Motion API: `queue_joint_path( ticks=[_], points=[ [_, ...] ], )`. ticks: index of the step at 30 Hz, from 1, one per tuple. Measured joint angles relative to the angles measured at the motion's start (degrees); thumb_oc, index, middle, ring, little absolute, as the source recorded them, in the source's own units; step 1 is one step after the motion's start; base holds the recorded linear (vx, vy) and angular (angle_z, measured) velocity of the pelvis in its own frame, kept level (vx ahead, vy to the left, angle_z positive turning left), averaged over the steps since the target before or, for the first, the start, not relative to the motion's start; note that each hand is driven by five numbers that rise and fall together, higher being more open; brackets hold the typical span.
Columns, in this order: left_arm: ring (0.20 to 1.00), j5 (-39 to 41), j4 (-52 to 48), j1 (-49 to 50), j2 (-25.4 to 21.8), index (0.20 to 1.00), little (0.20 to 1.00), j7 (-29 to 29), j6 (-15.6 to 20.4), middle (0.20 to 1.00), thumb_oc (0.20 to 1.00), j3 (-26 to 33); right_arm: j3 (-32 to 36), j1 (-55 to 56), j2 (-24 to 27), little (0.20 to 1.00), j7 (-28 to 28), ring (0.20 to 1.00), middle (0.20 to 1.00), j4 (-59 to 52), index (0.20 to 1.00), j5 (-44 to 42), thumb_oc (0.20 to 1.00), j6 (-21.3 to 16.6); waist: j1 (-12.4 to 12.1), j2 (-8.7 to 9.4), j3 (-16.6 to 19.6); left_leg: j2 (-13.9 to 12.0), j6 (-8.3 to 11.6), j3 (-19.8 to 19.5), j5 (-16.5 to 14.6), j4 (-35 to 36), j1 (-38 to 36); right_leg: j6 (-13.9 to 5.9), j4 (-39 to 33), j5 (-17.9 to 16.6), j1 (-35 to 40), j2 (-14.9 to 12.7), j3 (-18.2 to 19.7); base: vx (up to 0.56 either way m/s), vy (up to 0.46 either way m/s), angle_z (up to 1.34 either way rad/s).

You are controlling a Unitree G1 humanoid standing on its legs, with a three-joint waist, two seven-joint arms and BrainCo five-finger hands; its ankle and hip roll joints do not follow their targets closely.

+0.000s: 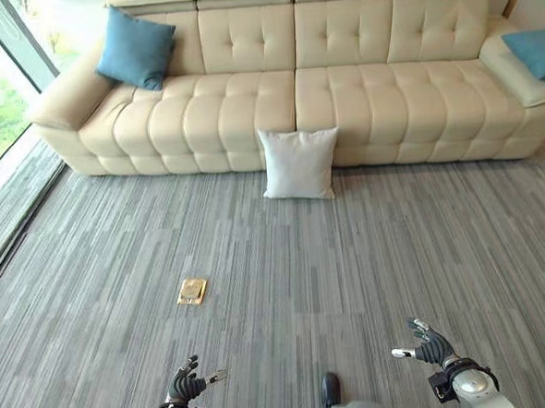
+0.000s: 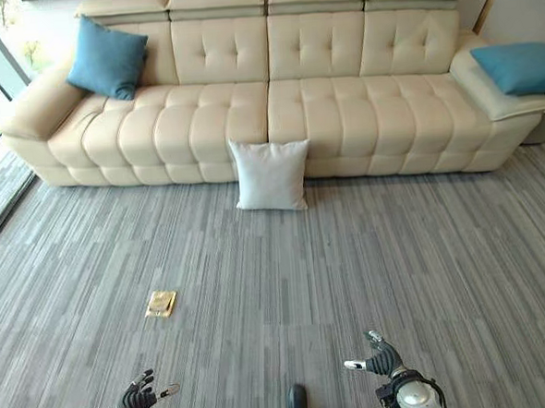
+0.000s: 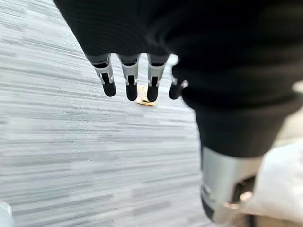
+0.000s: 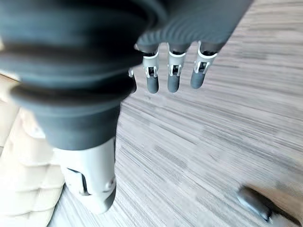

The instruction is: Pick up all the scattered cushions and arrange them neatly on the sofa.

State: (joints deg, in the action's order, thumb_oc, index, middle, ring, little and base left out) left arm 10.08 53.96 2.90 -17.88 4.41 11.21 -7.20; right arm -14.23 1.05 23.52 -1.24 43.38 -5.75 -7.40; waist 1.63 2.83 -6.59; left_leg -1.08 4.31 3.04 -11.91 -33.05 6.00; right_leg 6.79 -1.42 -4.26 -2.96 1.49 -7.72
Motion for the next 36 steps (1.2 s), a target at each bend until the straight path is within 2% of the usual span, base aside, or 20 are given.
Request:
queue_joint_path(
  ticks=[3,5,9,11,12,14,16,17,18,19,20,23,24,27,28,29,32,34,35,36],
  points=[
    [1.000,-0.08,-0.48,-0.84,-0.35,1.000,1.000,-0.06,-0.10,1.000,1.000,-0.40,-0.32,-0.49,-0.05,1.000,-0.08,1.000,1.000,-0.07,1.000,-0.01,1.000,0.01,-0.53,1.78,-0.94,-0.01,-0.69,-0.23,0.70,7.85,6.31,0.27,-2.68,2.40,4.45,-0.49,-0.17,0.28,-0.061,0.04],
    [1.000,-0.17,-1.13,-1.23,-0.71,1.000,1.000,-0.13,-0.07,1.000,1.000,-1.69,-0.76,-0.22,0.16,1.000,-0.28,1.000,1.000,0.17,1.000,-0.01,1.000,0.10,-0.54,2.50,-1.65,0.46,-1.06,0.80,3.41,17.32,8.21,-0.45,-3.23,2.51,5.76,-0.81,-0.58,0.26,-0.015,0.02],
    [1.000,-0.56,-0.45,0.08,-0.49,1.000,1.000,-0.67,-0.39,1.000,1.000,-1.75,-0.83,-0.72,-0.42,1.000,-1.11,1.000,1.000,2.33,1.000,0.01,1.000,0.25,-1.70,0.78,-3.29,0.78,-0.64,0.88,13.99,30.99,11.32,-2.86,-3.27,7.18,11.83,-0.20,1.06,0.43,0.080,-0.15],
    [1.000,-0.60,2.31,-0.32,-0.47,1.000,1.000,-0.66,-0.47,1.000,1.000,-1.68,-0.82,-0.97,-0.46,1.000,-1.08,1.000,1.000,3.67,1.000,0.07,1.000,0.36,-2.20,-0.26,-2.85,0.92,-1.03,1.05,15.67,31.97,11.66,-3.86,-3.22,10.62,14.77,-0.18,3.09,0.40,0.151,-0.38],
    [1.000,-0.61,2.53,0.78,-0.48,1.000,1.000,-0.63,-0.65,1.000,1.000,-1.57,-0.75,-1.00,-0.47,1.000,-1.07,1.000,1.000,3.55,1.000,0.07,1.000,0.37,-3.17,-0.38,-2.59,0.57,-1.58,1.53,16.01,33.49,10.04,-4.03,-2.82,12.54,15.97,-0.76,4.91,0.39,0.181,-0.80],
    [1.000,-0.83,2.24,2.73,-0.67,1.000,1.000,-0.66,-0.78,1.000,1.000,-1.55,-0.60,-0.42,-0.60,1.000,-1.08,1.000,1.000,3.10,1.000,0.13,1.000,-0.06,-3.34,0.25,-1.73,1.57,-7.18,4.00,21.58,32.32,7.19,-7.63,0.16,14.20,17.54,-2.81,7.03,0.45,0.219,-0.80],
    [1.000,-1.92,2.40,2.12,-0.61,1.000,1.000,-0.66,-0.82,1.000,1.000,-1.54,-0.81,-0.15,-0.95,1.000,-1.00,1.000,1.000,3.25,1.000,0.29,1.000,0.23,-3.38,1.04,-1.50,2.73,-8.74,4.72,20.20,32.05,5.23,-9.19,7.49,15.26,15.86,-4.64,7.58,0.22,0.114,-0.36],
    [1.000,-2.24,2.40,2.33,-0.59,1.000,1.000,-0.70,-0.83,1.000,1.000,-1.70,-0.82,0.09,-1.29,1.000,-0.98,1.000,1.000,3.28,1.000,0.59,1.000,0.33,-3.65,0.96,-1.42,2.62,-9.18,5.51,21.06,33.08,3.42,-10.37,13.68,16.42,13.66,-5.10,7.55,0.17,0.099,-0.35],
    [1.000,-2.25,2.13,2.07,-0.88,1.000,1.000,-0.69,-0.68,1.000,1.000,-1.71,-0.91,0.70,-1.80,1.000,-0.88,1.000,1.000,2.97,1.000,0.90,1.000,0.25,-3.52,1.32,-0.44,3.17,-10.06,5.58,20.08,33.61,2.47,-12.79,19.09,17.42,10.82,-5.76,7.36,0.25,0.139,-0.31],
    [1.000,-2.25,2.34,-0.48,-1.69,1.000,1.000,-0.71,-0.80,1.000,1.000,-1.81,-1.00,0.73,-2.36,1.000,-0.58,1.000,1.000,2.06,1.000,1.33,1.000,0.30,-3.13,2.57,0.29,4.86,-10.46,5.55,17.42,33.78,0.95,-16.77,37.40,15.72,1.74,-7.41,7.91,0.34,0.160,-0.01],
    [1.000,-2.24,2.14,-1.49,-1.71,1.000,1.000,-0.70,-0.78,1.000,1.000,-2.08,-0.96,0.90,-2.35,1.000,-0.52,1.000,1.000,1.59,1.000,1.34,1.000,0.34,-2.56,2.78,0.34,5.61,-11.01,5.65,18.29,34.10,-0.22,-17.02,42.48,15.66,-0.33,-7.87,7.76,0.27,0.115,0.17],
    [1.000,-2.24,0.63,-2.30,-2.27,1.000,1.000,-0.63,-0.53,1.000,1.000,-4.01,-0.96,-0.20,-2.81,1.000,-0.52,1.000,1.000,1.22,1.000,1.32,1.000,0.32,-2.13,1.70,0.12,6.64,-12.85,4.34,14.58,34.15,-4.47,-15.88,45.97,16.65,-5.95,-9.15,5.98,0.37,0.088,-0.03],
    [1.000,-2.23,0.56,-2.44,-1.87,1.000,1.000,-0.64,-0.71,1.000,1.000,-3.97,-1.19,-0.50,-2.52,1.000,-0.41,1.000,1.000,0.10,1.000,1.35,1.000,0.25,-2.07,0.49,-0.19,6.47,-13.58,3.88,11.81,34.40,-5.01,-14.85,45.43,17.20,-9.60,-8.91,5.49,0.29,-0.019,-0.14],
    [1.000,-2.22,0.32,-2.61,-1.75,1.000,1.000,-0.58,-0.77,1.000,1.000,-3.94,-1.04,-1.78,-2.20,1.000,-0.45,1.000,1.000,-0.99,1.000,1.31,1.000,0.17,-1.58,-0.97,-1.42,6.10,-12.48,4.10,11.33,34.49,-7.42,-12.90,32.58,16.77,-14.56,-8.86,1.76,0.23,-0.040,-0.01],
    [1.000,-2.21,0.34,-2.47,-1.77,1.000,1.000,-0.56,-0.81,1.000,1.000,-3.94,-1.04,-1.47,-2.17,1.000,-0.48,1.000,1.000,-0.84,1.000,1.30,1.000,0.42,-1.29,-0.89,-1.55,6.44,-12.43,4.25,11.58,34.46,-8.43,-12.63,28.86,15.37,-15.67,-8.99,1.15,0.51,-0.156,0.26],
    [1.000,-2.20,1.21,-2.20,-1.62,1.000,1.000,-0.45,-0.84,1.000,1.000,-3.79,-1.11,-0.36,-2.22,1.000,-0.46,1.000,1.000,-0.39,1.000,1.29,1.000,0.47,-0.50,-0.89,-1.54,6.52,-9.95,3.14,8.64,34.34,-10.67,-12.41,20.79,11.54,-17.68,-8.32,0.37,0.50,-0.177,0.25],
    [1.000,-2.21,2.44,-2.28,-1.69,1.000,1.000,-0.20,-0.93,1.000,1.000,-3.35,-0.90,-0.28,-2.16,1.000,-0.50,1.000,1.000,1.41,1.000,1.29,1.000,0.53,-0.07,-0.05,-1.65,6.76,-9.24,1.51,5.79,34.28,-13.54,-13.41,7.62,4.82,-17.71,-8.05,-0.04,0.40,-0.190,0.33],
    [1.000,-2.21,2.42,-1.12,-1.43,1.000,1.000,0.04,-0.92,1.000,1.000,-3.37,-0.88,0.09,-2.16,1.000,-0.47,1.000,1.000,1.74,1.000,1.29,1.000,0.73,0.00,-0.10,-1.77,5.66,-8.53,0.15,3.31,33.38,-16.47,-11.39,9.62,3.43,-16.86,-7.80,-1.91,0.39,-0.210,0.33],
    [1.000,-2.22,2.42,0.04,-1.03,1.000,1.000,0.02,-0.92,1.000,1.000,-3.39,-0.86,0.55,-2.16,1.000,-0.47,1.000,1.000,1.73,1.000,1.29,1.000,0.72,0.01,-0.14,-1.34,4.77,-7.36,-0.70,2.08,33.45,-18.65,-11.12,11.24,3.54,-14.55,-7.16,-2.12,0.37,-0.247,0.33],
    [1.000,-2.22,2.43,0.77,-0.53,1.000,1.000,0.02,-0.95,1.000,1.000,-3.40,-0.78,0.75,-2.06,1.000,-0.46,1.000,1.000,1.94,1.000,1.29,1.000,0.76,-0.32,0.11,-0.99,3.57,-5.93,-1.21,1.18,32.67,-20.44,-9.47,10.89,1.22,-12.54,-6.07,-2.17,0.31,-0.256,0.42]
  ],
)
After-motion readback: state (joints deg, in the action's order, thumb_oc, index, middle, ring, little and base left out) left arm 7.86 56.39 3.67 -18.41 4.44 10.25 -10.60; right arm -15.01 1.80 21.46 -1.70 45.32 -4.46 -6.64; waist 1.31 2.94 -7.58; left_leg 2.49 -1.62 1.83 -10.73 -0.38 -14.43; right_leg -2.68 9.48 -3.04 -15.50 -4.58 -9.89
